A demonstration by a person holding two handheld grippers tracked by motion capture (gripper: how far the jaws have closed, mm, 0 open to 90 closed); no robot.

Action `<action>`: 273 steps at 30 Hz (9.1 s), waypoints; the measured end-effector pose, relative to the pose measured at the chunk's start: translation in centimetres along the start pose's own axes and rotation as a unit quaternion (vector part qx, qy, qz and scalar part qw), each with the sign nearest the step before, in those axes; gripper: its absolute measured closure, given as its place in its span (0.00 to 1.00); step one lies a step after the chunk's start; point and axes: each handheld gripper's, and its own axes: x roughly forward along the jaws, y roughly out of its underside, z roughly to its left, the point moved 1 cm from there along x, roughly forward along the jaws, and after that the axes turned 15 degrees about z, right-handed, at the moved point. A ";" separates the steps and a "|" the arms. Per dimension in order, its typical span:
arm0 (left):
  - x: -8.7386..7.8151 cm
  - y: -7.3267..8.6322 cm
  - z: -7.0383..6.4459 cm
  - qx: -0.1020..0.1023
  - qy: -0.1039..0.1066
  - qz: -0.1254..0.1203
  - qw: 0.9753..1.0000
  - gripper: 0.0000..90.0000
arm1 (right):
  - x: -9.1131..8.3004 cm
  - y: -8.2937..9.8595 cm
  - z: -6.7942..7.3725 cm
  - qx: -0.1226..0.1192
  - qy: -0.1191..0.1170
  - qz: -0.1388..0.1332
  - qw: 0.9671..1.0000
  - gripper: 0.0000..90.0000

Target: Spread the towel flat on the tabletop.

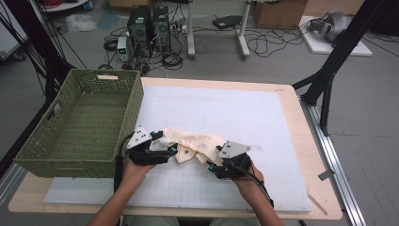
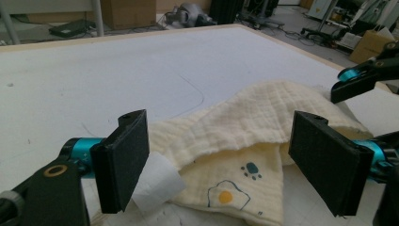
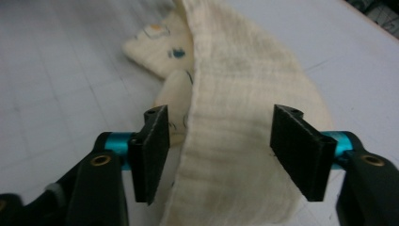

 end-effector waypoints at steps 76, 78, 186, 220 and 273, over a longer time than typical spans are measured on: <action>0.3 0.2 0.5 -0.006 -0.006 0.005 1.000 0.26 | 1.3 -0.5 -2.0 -0.007 -0.052 -0.029 0.998 0.81; 0.3 0.2 0.6 -0.006 -0.007 0.006 1.000 0.26 | 1.1 -0.6 -2.0 -0.005 -0.054 -0.034 0.998 0.89; 0.5 0.2 0.6 -0.012 -0.011 0.017 1.000 0.29 | 2.3 -0.5 -5.3 0.047 0.069 0.041 0.996 0.74; 0.7 0.3 0.4 -0.007 0.004 0.030 1.000 0.36 | -0.8 4.9 -6.3 0.159 0.000 -0.003 0.987 0.55; 7.9 -1.4 -4.3 0.105 -0.038 0.187 0.976 0.97 | -1.8 8.2 -7.5 0.209 -0.018 -0.006 0.978 0.61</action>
